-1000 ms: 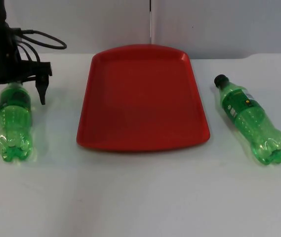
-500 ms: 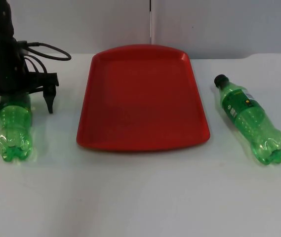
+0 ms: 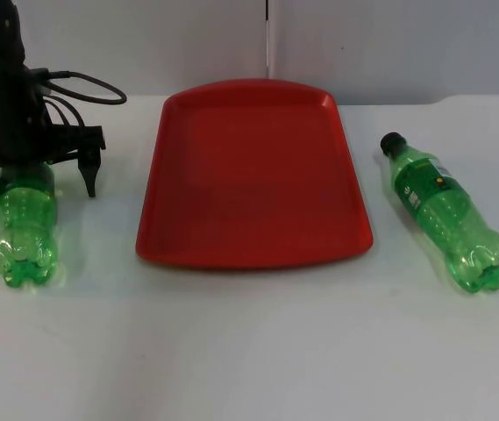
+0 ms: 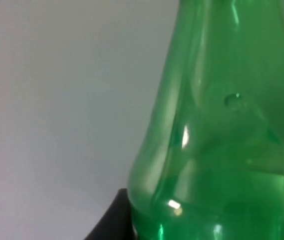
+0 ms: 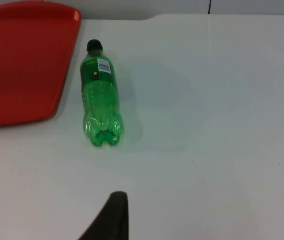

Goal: Place the bottle upright on the tray.

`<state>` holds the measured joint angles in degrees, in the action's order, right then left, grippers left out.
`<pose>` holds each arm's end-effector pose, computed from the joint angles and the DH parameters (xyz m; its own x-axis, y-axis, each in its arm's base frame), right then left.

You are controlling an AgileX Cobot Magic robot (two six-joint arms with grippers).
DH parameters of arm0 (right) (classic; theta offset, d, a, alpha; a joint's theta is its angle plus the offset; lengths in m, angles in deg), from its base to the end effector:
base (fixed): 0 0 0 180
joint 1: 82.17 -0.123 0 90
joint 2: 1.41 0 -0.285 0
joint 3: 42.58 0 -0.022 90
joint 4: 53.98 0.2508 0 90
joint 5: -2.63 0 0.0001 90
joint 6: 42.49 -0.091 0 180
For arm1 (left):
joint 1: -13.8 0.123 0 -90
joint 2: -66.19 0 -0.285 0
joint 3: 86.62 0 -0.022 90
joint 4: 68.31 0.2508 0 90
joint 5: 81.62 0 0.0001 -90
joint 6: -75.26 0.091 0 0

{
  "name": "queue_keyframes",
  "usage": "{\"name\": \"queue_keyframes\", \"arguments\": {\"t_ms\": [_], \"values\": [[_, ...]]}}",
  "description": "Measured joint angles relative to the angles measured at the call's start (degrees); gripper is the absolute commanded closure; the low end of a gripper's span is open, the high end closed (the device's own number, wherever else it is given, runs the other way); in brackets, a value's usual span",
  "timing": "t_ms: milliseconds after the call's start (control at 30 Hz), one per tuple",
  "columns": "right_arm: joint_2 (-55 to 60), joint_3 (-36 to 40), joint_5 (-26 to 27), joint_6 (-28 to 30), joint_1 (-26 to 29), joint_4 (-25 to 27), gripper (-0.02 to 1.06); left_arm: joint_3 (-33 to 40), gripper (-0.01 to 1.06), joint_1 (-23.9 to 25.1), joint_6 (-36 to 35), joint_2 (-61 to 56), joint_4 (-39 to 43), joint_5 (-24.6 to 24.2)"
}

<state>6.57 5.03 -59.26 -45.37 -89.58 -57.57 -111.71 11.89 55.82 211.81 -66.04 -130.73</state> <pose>-0.0065 -0.0059 0.2805 -0.4584 -0.0388 -0.8879 -0.0707 0.9975 -0.0071 0.4785 -0.0132 0.0860 -0.9438 -0.2768 -0.1805 -0.2765 0.9606 -0.0275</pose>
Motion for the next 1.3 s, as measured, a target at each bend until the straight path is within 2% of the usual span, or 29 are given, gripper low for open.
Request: {"name": "queue_keyframes", "arguments": {"t_ms": [633, 700, 733, 867, 900, 1033, 1067, 1100, 1300], "values": [[0.0, 0.0, -0.1, 0.0, 0.0, 0.0, 0.0, -0.1, 0.02, 0.0, 1.2, 1.2, -0.1, 0.2], [0.0, 0.0, -0.1, 0.0, 0.0, 0.0, 0.0, -0.1, 0.12, 0.0, 1.2, 1.2, -0.1, 0.1], [0.0, 0.0, -0.1, 0.0, 0.0, 0.0, 0.0, -0.1, 0.12, 0.0, 1.3, 1.2, -0.1, -0.1], [0.0, 0.0, -0.1, 0.0, 0.0, 0.0, 0.0, -0.1, 0.54, 0.0, 1.4, 1.2, -0.3, -0.8], [0.0, 0.0, -0.1, 0.0, 0.0, 0.0, 0.0, -0.1, 0.54, 0.0, 1.4, 1.2, -0.5, -0.8], [0.0, 0.0, -0.1, 0.0, 0.0, 0.0, 0.0, -0.1, 0.99, 0.0, 1.5, 1.2, -0.5, -1.0], [0.0, 0.0, -0.1, 0.0, 0.0, 0.0, 0.0, -0.1, 0.99, 0.0, 1.5, 1.2, -0.6, -1.0], [0.0, 0.0, -0.1, 0.0, 0.0, 0.0, 0.0, -0.2, 1.05, 0.0, 1.5, 1.2, -0.8, -1.0], [0.0, 0.0, -0.1, 0.0, 0.0, 0.0, 0.0, -0.2, 1.05, 0.0, 1.5, 1.2, -1.3, -1.2]]}}
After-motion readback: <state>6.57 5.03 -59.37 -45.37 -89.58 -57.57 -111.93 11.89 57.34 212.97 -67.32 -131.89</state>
